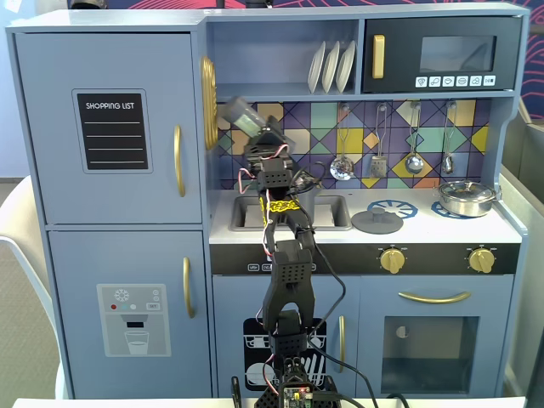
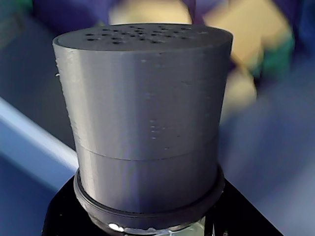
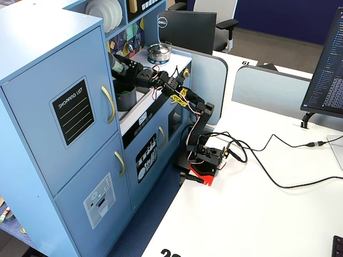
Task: Put salt in the gray recipient
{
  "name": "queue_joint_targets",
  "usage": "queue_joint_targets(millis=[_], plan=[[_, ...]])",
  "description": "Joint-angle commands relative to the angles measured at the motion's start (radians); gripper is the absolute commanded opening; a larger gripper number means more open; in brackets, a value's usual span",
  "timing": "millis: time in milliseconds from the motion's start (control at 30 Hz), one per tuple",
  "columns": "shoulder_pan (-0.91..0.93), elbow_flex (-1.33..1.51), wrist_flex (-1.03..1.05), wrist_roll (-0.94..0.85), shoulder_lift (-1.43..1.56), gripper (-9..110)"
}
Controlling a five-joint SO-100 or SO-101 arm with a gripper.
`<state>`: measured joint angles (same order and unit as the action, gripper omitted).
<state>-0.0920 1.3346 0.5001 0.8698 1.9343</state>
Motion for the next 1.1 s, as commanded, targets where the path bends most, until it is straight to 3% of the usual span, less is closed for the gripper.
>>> queue_joint_targets(millis=[0, 133, 433, 533, 700, 833, 933, 1067], plan=[[0.014, -0.163, 0.095, 0.046, -0.055, 0], [0.051, -0.321, 0.357, 0.144, -0.15, 0], [0.02, -0.29, 0.002, 0.032, -0.138, 0], [0.034, -0.313, -0.031, 0.008, -0.147, 0], [0.08, -0.371, 0.272, 0.086, -0.167, 0], [0.086, -0.354, 0.4, 0.115, -0.167, 0], [0.066, -0.333, 0.351, 0.109, -0.167, 0], [0.043, -0.298, 0.103, 0.067, -0.156, 0]])
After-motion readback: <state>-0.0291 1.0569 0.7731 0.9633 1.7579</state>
